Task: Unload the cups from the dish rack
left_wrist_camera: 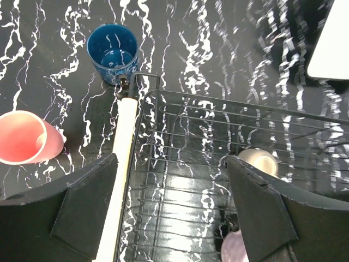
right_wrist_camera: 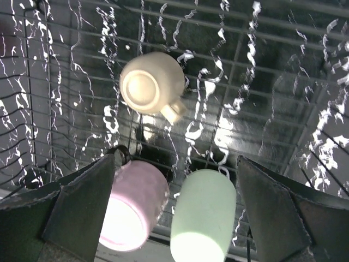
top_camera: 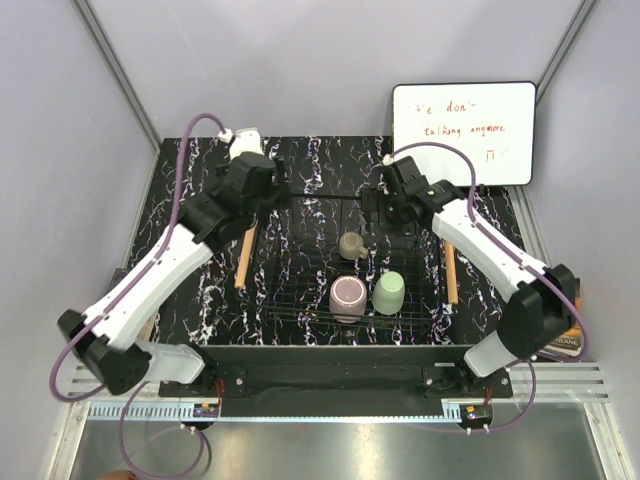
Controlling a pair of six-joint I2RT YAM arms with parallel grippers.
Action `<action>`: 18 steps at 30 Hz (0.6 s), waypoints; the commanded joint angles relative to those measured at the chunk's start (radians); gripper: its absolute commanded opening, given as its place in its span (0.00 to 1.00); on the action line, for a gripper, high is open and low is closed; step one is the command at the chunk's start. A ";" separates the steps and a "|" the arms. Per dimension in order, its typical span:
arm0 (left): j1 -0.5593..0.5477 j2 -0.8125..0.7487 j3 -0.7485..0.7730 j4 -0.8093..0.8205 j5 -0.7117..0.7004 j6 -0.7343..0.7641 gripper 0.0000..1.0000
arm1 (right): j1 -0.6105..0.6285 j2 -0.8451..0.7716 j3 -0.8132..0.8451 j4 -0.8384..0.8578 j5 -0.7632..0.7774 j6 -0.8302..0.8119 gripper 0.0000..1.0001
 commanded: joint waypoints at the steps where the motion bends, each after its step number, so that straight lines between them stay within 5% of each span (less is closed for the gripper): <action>1: -0.034 -0.102 -0.028 0.037 -0.049 -0.026 0.86 | 0.037 0.081 0.105 0.002 0.018 -0.039 1.00; 11: -0.074 -0.163 -0.042 -0.049 -0.055 -0.058 0.92 | 0.081 0.279 0.216 0.012 0.048 -0.052 1.00; 18: -0.050 -0.183 -0.099 -0.041 0.138 -0.137 0.99 | 0.081 0.348 0.211 0.034 0.070 -0.051 1.00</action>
